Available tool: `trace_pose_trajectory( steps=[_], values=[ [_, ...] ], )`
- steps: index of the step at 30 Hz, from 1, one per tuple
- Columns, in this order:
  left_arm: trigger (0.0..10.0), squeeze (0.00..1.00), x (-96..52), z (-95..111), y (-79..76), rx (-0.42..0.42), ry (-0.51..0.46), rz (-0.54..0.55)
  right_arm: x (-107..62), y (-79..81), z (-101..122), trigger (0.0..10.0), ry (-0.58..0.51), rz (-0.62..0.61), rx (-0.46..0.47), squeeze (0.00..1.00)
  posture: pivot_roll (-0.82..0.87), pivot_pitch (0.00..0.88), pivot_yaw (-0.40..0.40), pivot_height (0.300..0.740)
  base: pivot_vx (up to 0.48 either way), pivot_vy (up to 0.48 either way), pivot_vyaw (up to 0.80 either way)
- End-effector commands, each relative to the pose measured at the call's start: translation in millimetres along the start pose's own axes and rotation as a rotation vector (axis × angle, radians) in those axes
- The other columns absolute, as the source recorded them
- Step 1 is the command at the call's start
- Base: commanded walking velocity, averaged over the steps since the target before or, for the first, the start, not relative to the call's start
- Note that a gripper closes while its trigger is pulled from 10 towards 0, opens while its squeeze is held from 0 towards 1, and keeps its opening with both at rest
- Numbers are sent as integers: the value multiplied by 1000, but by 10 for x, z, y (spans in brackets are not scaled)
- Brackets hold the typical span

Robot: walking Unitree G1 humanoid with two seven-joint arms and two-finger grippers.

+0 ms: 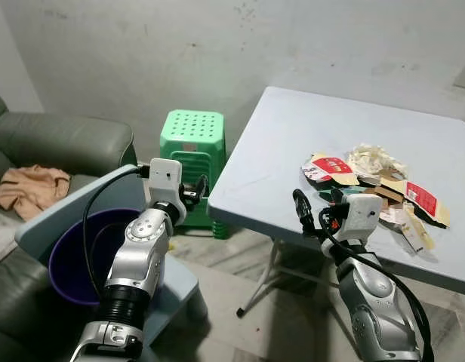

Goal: Picking trash to rubbish bin

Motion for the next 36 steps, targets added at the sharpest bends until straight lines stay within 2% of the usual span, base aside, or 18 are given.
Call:
trace_pose_trajectory(
  steps=[1, 15, 16, 18, 22, 25, 32, 36],
  values=[
    [10000, 0, 8, 37, -66, 15, -3, -27, -1, -72, 56, 10000, -16, -19, 2, 0, -53, 0, -37, 740, 446, 0, 0],
    [10000, 0, 1, 55, -117, 52, -7, -47, -19, -57, 50, 10000, -15, -15, 11, 0, -54, 0, -31, 740, 460, 0, 0],
    [10000, 0, 2, 51, -118, 55, -5, -45, -20, -56, 49, 10000, -14, -14, 11, 0, -54, 0, -31, 740, 0, 0, 0],
    [10000, 0, -16, 128, -138, 95, -72, -29, -25, -36, 43, 10000, -10, -3, 17, 0, -53, 0, -32, 740, 0, 0, 0],
    [10000, 0, -29, 134, -200, 123, -85, -64, -25, -23, 36, 10000, -6, 7, 17, 0, -51, 0, -34, 740, 0, 0, 0],
    [10000, 0, -47, 136, -237, 89, -86, -98, -22, -15, 38, 10000, -7, 11, 13, 0, -51, 0, -33, 740, 0, 0, 0],
    [10000, 0, -59, 132, -261, 100, -85, -122, -25, -10, 37, 10000, -8, 14, 8, 0, -51, 0, -33, 740, 0, 0, 0],
    [10000, 0, -65, 132, -290, 75, -85, -140, -31, -5, 32, 10000, -6, 17, 7, 0, -52, 0, -34, 740, 0, -240, 0]
  ],
)
Point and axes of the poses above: a point about 5 cm out from each wrist's last joint towards the gripper, its own x axis pointing out of the wrist towards the gripper, its own z axis along the axis of the wrist's last joint, y = z × x, the point moved 5 cm from there along x, pointing out of the wrist towards the gripper, and after that the axes turned 13 degrees about -x, right-handed, at the moved point
